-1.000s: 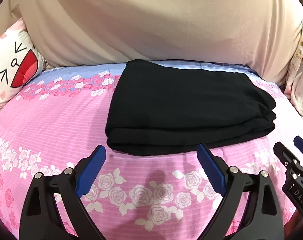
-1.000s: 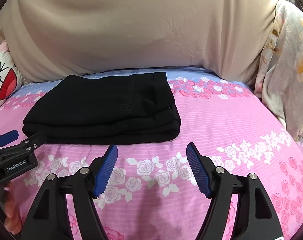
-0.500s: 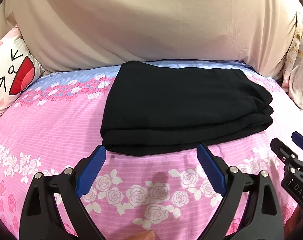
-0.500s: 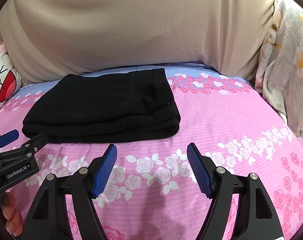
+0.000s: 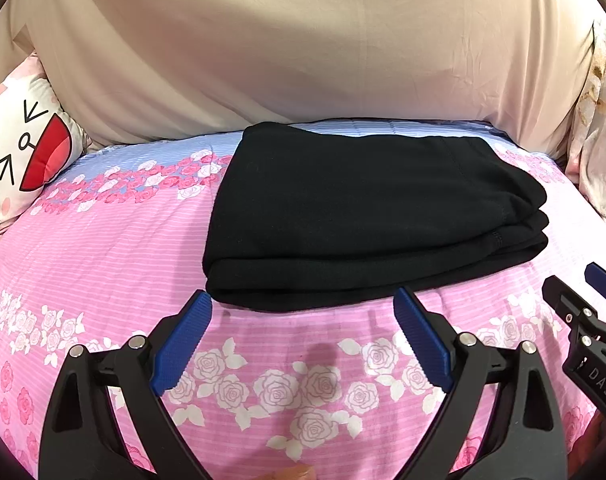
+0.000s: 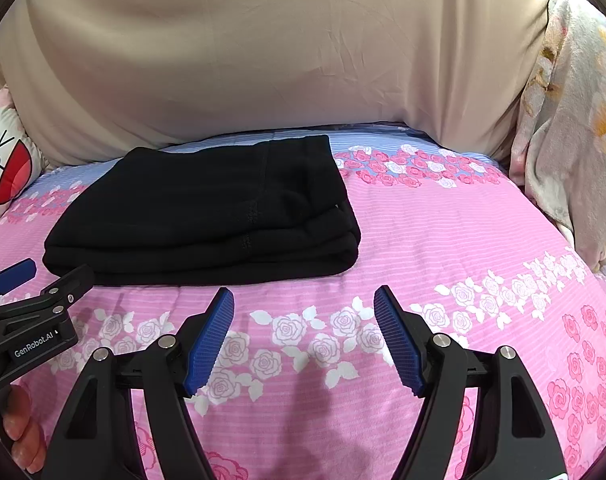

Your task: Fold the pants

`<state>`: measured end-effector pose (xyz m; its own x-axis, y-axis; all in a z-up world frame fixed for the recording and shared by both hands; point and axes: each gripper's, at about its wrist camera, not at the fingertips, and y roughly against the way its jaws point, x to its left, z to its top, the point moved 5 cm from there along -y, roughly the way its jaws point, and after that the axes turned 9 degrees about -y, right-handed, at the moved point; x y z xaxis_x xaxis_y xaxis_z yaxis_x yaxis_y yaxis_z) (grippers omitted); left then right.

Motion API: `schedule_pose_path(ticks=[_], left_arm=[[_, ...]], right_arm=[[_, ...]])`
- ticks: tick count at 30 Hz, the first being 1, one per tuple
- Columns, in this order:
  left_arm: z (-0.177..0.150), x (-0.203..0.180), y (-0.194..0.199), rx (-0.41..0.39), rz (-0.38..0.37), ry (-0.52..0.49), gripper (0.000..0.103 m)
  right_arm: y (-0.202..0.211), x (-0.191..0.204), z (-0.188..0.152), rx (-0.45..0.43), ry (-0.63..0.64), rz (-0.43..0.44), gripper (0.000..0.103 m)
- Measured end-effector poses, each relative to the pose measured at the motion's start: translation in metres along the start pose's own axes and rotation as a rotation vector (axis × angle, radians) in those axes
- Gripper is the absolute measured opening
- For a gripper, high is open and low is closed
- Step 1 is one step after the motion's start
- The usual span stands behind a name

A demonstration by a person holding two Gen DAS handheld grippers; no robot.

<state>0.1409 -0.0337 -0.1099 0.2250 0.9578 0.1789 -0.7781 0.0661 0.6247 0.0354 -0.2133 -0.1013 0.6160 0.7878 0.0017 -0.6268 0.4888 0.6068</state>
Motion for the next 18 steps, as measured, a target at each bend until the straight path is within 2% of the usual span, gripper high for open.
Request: schedule_pose_path(ticks=[18], left_arm=[[0.0019,0.0011,0.0023,-0.003,0.004,-0.006,0.09]], right_arm=[[-0.0001,-0.0001,-0.0006,0.002,0.002,0.0,0.071]])
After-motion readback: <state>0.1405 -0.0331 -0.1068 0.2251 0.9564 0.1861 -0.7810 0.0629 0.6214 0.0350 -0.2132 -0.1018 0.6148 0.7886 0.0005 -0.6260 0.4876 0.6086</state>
